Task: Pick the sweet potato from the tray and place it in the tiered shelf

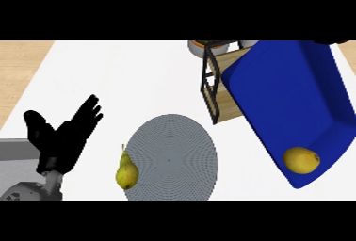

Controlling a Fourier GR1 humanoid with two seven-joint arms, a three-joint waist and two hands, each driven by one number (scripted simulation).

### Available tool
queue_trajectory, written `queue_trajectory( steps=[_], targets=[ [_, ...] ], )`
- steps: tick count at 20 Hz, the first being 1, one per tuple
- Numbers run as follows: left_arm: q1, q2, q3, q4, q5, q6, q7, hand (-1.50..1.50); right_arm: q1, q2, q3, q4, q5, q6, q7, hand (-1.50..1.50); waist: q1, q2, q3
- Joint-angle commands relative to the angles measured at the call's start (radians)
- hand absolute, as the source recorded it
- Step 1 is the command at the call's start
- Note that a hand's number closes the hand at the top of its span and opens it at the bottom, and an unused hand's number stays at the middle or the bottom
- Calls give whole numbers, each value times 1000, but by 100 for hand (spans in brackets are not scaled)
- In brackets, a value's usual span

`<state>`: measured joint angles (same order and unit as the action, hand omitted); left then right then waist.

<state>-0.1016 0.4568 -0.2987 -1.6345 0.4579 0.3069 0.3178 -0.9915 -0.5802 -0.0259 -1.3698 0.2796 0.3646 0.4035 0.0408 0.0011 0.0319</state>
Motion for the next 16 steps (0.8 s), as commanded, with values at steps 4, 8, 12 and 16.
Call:
queue_trajectory(
  steps=[4,8,12,16],
  targets=[
    [71,-6,7,157,-26,-14,-37,0,-41,37,4,170,56,-72,-156,150,-2,18,-33],
    [88,-9,-1,138,-34,-14,-35,0,-60,65,18,208,74,-94,-212,150,-8,12,-33],
    [27,-20,23,155,-31,7,-5,0,-108,30,3,307,71,-47,-260,150,-17,14,-33],
    [83,-18,34,179,-25,-38,-72,0,-125,42,50,303,131,-68,-243,150,-19,11,-35]
  ],
)
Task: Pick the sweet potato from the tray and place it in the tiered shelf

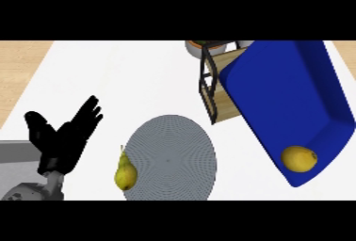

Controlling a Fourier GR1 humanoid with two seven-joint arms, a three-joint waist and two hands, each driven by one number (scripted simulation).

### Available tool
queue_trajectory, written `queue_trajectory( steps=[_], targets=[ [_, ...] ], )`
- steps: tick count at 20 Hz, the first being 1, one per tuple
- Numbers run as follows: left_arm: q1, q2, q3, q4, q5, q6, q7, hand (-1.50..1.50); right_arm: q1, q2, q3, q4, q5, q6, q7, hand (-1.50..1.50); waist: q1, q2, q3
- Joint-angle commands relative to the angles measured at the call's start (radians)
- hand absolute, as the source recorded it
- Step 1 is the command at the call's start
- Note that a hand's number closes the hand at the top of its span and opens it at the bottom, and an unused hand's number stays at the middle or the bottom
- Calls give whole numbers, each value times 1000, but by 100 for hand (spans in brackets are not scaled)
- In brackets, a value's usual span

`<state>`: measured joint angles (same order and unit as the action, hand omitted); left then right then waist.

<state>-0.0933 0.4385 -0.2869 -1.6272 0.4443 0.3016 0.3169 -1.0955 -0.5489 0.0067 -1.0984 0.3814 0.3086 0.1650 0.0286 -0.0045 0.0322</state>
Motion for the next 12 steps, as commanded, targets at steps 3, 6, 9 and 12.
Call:
queue_trajectory(
  steps=[3,6,9,12],
  targets=[
    [55,0,15,153,-11,-19,-26,0,-38,64,-112,98,-59,-96,46,-150,-9,18,-34],
    [71,20,44,157,-1,-43,-46,0,-58,91,-153,117,-103,-108,66,-150,-7,15,-34],
    [42,2,33,162,-12,-12,-19,0,-67,103,-222,153,-163,-126,61,-150,-17,17,-33],
    [59,-15,9,151,-25,3,-18,0,-108,137,-264,167,-221,-129,101,-150,-18,14,-33]
  ],
)
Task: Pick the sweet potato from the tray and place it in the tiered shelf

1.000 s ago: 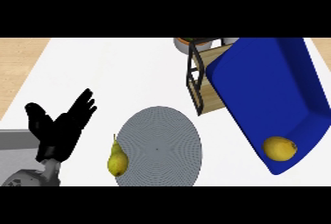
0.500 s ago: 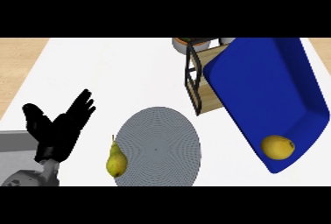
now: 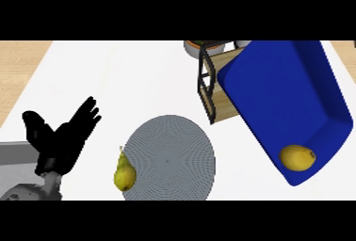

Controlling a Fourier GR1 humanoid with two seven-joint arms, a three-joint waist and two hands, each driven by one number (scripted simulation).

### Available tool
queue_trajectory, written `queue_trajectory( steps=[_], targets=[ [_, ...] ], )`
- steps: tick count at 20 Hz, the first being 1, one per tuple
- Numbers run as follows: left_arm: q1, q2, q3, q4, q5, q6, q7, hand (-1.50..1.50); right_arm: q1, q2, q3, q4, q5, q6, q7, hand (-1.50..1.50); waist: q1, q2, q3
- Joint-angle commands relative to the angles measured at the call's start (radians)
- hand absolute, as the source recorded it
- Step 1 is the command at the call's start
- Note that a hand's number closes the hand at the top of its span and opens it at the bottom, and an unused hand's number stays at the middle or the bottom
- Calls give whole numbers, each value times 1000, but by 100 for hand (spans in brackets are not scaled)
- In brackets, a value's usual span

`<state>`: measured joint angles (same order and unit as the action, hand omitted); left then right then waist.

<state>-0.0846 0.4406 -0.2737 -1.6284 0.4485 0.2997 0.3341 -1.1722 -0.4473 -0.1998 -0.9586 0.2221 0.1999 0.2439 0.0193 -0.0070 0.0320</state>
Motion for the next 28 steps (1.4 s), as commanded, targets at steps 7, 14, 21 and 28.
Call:
queue_trajectory(
  steps=[7,14,21,28],
  targets=[
    [37,18,34,107,-6,-4,16,0,-101,-11,-199,98,-136,-124,66,-150,-4,13,-33],
    [47,-2,22,140,-33,-19,-39,0,-97,-175,-270,192,-95,-202,41,-150,-4,22,-33],
    [88,5,25,120,-22,-36,-38,0,-58,-370,-411,326,-186,-102,28,-150,1,24,-32],
    [55,-26,1,134,-39,-15,-25,0,-24,-499,-461,446,-233,62,-49,-150,6,31,-31]
  ],
)
